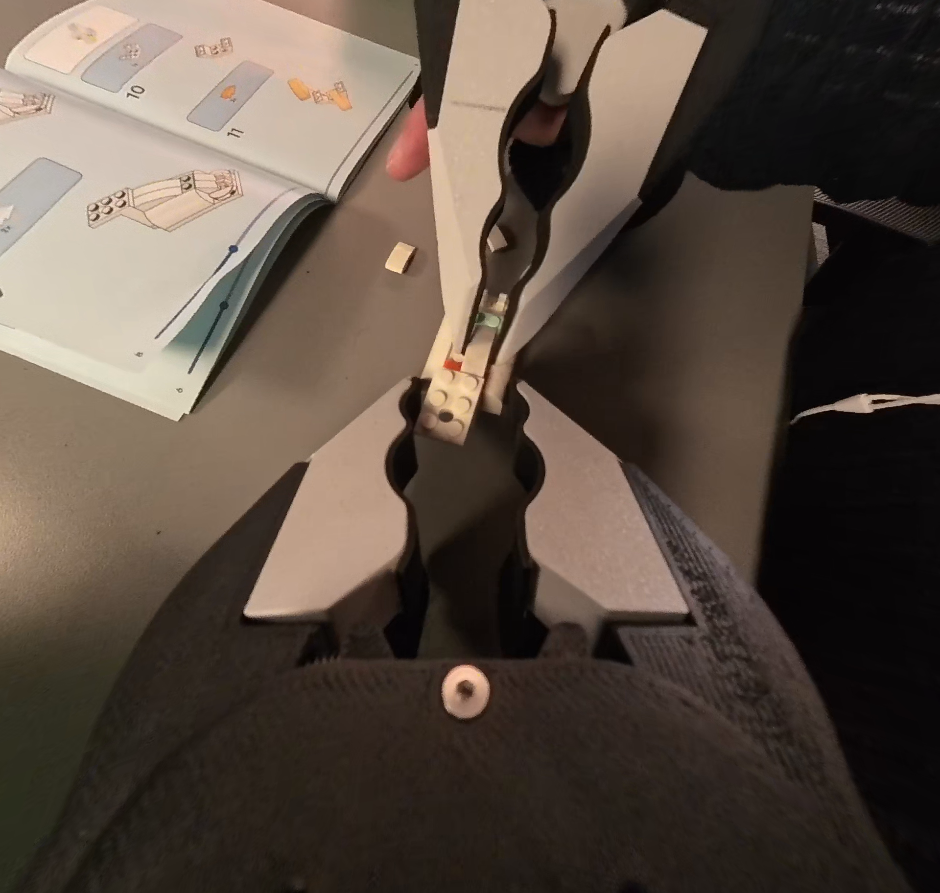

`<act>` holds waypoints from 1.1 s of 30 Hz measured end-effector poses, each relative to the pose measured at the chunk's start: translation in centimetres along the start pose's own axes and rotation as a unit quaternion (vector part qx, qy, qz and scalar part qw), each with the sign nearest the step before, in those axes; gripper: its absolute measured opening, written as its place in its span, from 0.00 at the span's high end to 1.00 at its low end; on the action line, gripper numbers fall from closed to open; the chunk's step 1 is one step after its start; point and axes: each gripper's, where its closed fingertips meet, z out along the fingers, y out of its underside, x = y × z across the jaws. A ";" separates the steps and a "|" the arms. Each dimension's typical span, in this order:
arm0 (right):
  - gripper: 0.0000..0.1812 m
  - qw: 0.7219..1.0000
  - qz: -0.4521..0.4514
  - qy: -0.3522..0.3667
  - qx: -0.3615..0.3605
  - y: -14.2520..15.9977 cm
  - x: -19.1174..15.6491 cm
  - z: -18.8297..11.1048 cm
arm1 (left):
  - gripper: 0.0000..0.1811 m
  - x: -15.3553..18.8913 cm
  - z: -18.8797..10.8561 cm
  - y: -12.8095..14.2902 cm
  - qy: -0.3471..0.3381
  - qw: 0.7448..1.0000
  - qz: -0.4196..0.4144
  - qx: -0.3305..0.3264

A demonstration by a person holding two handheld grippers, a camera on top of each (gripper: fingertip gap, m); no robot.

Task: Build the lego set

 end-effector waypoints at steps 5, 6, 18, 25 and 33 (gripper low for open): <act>0.89 1.000 -0.003 0.012 0.004 -0.1 0.2 -0.4 | 0.82 -0.1 0.0 -0.1 0.000 1.000 -0.007 0.004; 0.87 1.000 -0.005 0.015 0.009 -0.2 0.3 -0.7 | 0.82 -0.2 -0.1 -0.1 0.000 1.000 -0.010 0.004; 0.71 0.939 -0.283 0.177 -0.080 0.7 0.9 0.0 | 0.82 -0.9 -0.2 -0.5 0.025 0.995 -0.098 0.018; 0.72 0.925 -0.314 0.194 -0.086 0.5 0.9 0.5 | 0.82 -0.9 -0.2 -0.5 0.026 0.994 -0.103 0.020; 0.72 0.934 -0.291 0.196 -0.068 0.5 1.0 -0.3 | 0.82 -1.0 -0.3 -0.5 0.023 0.994 -0.104 0.022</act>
